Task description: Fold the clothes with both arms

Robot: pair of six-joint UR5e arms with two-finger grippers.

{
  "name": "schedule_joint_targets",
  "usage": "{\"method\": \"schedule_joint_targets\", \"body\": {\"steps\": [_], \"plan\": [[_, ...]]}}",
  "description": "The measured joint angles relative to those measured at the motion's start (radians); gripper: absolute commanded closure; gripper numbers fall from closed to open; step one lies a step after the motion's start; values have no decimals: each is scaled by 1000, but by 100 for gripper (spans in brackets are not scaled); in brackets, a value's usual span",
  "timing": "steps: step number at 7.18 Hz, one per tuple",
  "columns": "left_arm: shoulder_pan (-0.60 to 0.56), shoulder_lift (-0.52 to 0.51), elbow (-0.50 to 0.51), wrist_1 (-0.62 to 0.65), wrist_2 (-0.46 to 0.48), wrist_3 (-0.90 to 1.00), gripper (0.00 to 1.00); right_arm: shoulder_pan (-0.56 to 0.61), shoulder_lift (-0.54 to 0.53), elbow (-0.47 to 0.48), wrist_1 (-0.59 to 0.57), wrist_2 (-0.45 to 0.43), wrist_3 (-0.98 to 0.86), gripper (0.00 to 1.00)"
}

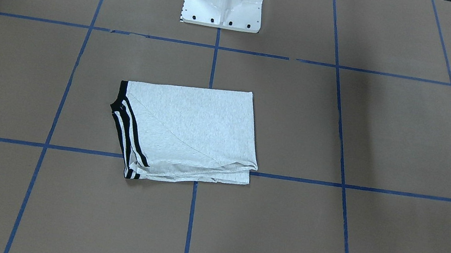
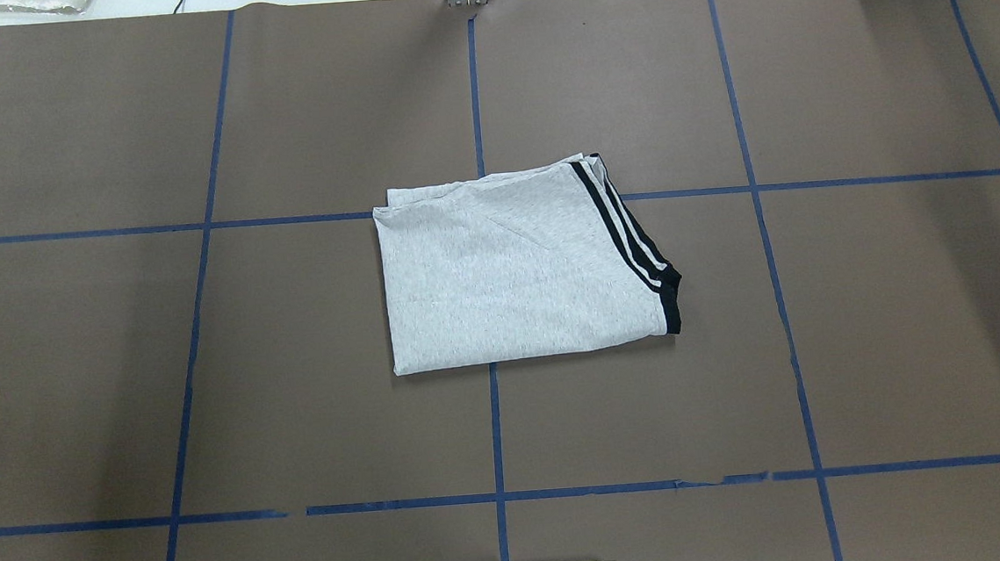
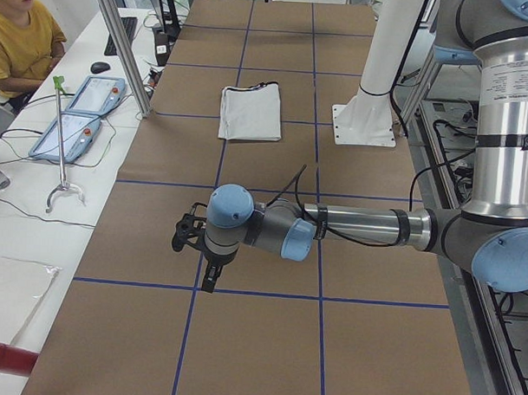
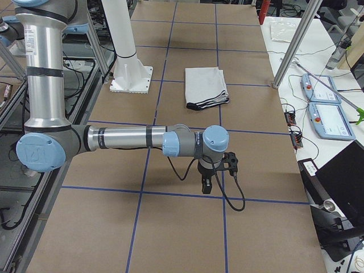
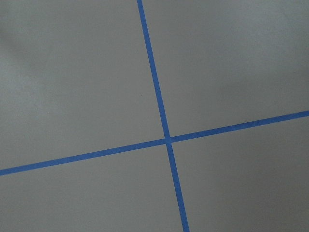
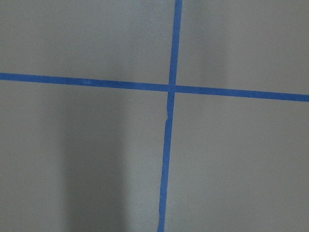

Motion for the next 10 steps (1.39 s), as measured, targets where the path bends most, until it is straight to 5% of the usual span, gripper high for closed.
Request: {"method": "schedule_joint_targets", "body": {"steps": [10], "plan": [[3,9,-57,259,80,-9,0,-1,-4,-6,0,-1,-4,0]]}}
